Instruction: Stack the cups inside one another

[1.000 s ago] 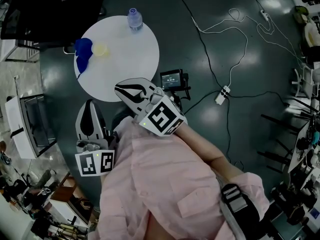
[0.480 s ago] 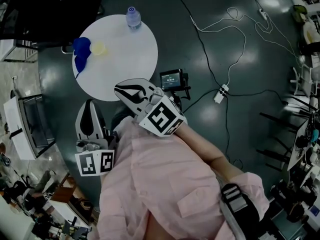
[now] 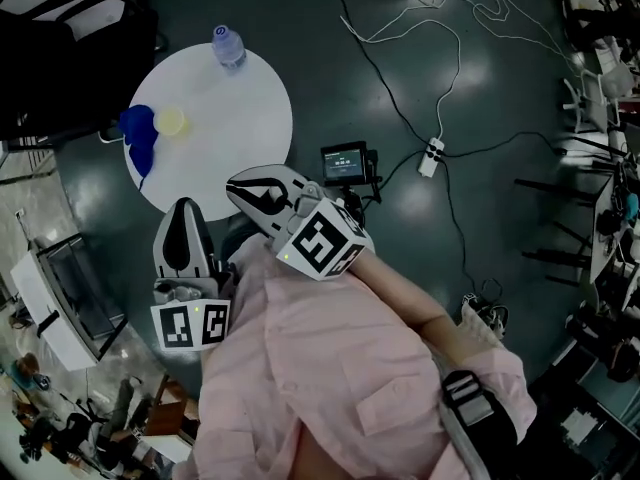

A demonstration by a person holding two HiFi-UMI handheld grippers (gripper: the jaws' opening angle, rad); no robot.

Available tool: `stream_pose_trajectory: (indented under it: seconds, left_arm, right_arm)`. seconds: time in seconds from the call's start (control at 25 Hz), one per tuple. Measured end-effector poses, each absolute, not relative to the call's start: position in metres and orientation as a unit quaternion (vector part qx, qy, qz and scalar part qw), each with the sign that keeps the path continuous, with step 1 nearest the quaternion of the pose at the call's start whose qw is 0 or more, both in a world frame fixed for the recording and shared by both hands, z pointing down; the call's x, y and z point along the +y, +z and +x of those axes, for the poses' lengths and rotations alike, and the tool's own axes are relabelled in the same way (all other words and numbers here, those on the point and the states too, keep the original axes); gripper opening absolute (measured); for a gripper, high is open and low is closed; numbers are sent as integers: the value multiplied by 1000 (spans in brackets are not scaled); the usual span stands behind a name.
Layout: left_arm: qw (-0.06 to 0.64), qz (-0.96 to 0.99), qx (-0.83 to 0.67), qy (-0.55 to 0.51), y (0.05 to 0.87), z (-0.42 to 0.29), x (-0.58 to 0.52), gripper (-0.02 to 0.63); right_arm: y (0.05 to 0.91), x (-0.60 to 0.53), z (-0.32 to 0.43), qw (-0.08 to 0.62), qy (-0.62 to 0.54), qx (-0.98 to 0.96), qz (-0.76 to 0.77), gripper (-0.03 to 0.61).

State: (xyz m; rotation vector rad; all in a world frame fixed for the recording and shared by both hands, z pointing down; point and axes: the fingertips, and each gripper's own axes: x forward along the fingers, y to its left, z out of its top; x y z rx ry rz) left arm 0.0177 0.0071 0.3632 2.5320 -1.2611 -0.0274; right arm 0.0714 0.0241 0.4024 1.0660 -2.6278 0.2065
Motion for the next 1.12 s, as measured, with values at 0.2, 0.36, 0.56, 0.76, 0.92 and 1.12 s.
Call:
stream_pose_trajectory:
  seconds: [0.2, 0.36, 0.56, 0.76, 0.92, 1.12]
  left_arm:
    - [164, 910, -381, -3, 358, 20, -11, 20]
    - [178, 919, -350, -1, 355, 8, -25, 20]
    - [189, 930, -316, 1, 355, -9, -40, 20]
    - [201, 935, -294, -1, 358, -30, -50, 20]
    - [214, 935, -283, -5, 362, -46, -55, 20]
    - [223, 934, -279, -6, 363, -63, -55, 20]
  right_arm:
    - [397, 14, 66, 151, 75, -893, 416, 33]
    - [393, 9, 51, 157, 77, -880, 441, 32]
    - [392, 2, 31, 164, 89, -862, 471, 34]
    - [398, -2, 11, 171, 98, -845, 497, 32]
    - [400, -2, -6, 177, 107, -838, 505, 34]
    - [402, 0, -20, 180, 110, -833, 512, 33]
